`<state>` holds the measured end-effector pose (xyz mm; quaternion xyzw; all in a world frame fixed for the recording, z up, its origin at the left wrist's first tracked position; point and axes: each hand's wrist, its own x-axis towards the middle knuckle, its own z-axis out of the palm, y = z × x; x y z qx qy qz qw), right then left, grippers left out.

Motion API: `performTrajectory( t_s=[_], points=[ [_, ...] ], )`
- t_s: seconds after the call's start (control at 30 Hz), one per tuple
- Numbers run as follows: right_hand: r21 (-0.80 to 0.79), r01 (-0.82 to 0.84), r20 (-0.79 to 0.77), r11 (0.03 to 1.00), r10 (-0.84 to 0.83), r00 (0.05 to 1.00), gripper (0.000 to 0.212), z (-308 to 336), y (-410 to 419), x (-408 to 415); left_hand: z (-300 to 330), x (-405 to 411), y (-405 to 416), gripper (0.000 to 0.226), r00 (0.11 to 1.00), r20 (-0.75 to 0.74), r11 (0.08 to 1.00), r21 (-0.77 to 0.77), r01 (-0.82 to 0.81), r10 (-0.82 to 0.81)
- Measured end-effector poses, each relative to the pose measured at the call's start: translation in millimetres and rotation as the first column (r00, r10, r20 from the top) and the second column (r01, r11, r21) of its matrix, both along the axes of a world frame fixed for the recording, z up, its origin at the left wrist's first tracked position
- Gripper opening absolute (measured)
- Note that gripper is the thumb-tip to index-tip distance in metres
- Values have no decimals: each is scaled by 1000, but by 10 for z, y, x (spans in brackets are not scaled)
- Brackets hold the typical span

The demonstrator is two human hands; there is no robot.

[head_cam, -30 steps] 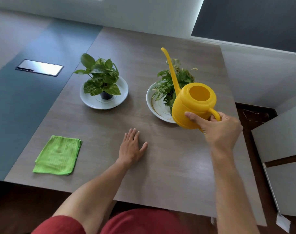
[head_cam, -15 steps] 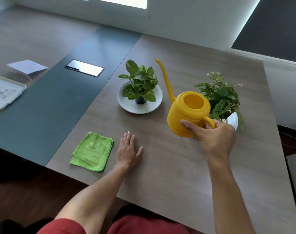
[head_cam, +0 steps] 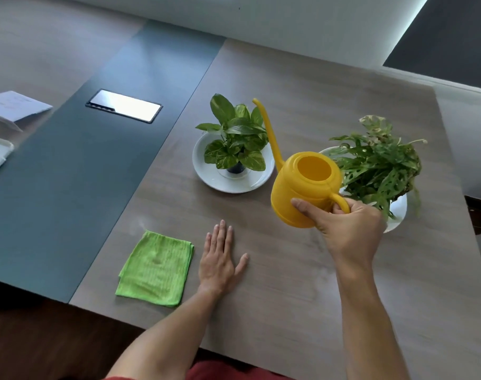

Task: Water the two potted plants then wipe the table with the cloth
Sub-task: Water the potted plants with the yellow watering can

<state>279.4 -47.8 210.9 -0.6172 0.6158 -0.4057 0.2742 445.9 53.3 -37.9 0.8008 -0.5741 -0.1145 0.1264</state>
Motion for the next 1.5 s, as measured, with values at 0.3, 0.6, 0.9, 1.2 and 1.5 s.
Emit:
performTrajectory(
  t_s=[0.3,0.6,0.9,1.2,1.5],
  points=[
    [-10,-27,-42,1000,27,999,67,-48,-82,20,-50,3,9,84,1000,1,1000,-15,-3,3],
    [5,-38,-68,999,38,997,63,18,-62,42,-50,13,13,84,1000,6,1000,-11,-6,6],
    [4,-33,-105,999,33,994,64,82,-53,105,-41,18,14,84,1000,-3,1000,-23,-9,9],
    [0,-42,-104,999,42,994,61,121,-43,138,-39,10,22,83,1000,-4,999,-35,-9,9],
    [9,-50,-96,999,51,994,68,181,-27,172,-44,17,24,84,1000,-11,999,-38,-6,5]
  ],
)
